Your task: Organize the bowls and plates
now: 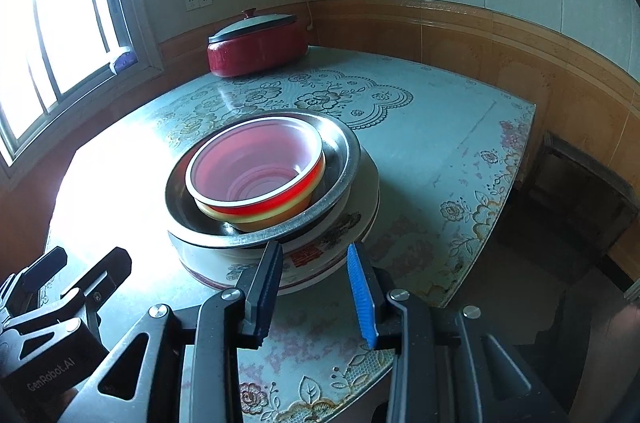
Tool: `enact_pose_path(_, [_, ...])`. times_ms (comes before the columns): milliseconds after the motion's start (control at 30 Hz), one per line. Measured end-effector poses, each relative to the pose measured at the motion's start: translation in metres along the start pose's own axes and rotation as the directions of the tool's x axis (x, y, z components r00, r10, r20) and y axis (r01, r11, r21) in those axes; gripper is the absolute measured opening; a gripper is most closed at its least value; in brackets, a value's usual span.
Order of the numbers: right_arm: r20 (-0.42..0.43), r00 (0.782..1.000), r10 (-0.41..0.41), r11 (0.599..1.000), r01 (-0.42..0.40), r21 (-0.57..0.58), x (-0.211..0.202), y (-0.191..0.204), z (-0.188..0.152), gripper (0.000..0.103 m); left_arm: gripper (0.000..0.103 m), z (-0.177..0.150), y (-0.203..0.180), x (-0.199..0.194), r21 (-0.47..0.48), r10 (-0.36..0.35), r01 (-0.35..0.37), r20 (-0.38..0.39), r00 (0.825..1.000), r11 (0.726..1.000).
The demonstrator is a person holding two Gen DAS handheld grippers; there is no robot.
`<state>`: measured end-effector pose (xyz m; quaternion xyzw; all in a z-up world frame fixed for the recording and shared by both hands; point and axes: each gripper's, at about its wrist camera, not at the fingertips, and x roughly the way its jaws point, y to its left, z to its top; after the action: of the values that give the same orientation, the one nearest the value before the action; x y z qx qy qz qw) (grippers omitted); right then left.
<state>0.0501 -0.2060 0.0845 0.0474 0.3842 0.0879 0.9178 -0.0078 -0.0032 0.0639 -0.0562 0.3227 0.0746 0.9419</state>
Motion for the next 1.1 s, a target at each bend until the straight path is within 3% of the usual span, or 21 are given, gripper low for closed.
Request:
enact_pose_path(233, [-0.007,1.0,-0.008,1.0,0.008,0.004,0.003,0.001,0.002,0.033,0.103,0.001,-0.003,-0.008,0.034,-0.004,0.002,0.055,0.998,0.999])
enact_pose_path(333, [-0.011,1.0,-0.011,1.0,0.011,0.001,0.004,0.002,0.001,0.033,0.103,0.001,-0.003,-0.008,0.028,-0.022,0.021,0.052,0.998,0.999])
enact_pose_path(1100, [-0.035,0.999,0.005,1.0,-0.005,0.001,0.011,0.0,0.0,0.033,0.102,0.001,-0.003,-0.009,0.027,0.024,-0.026,0.092,0.995,0.999])
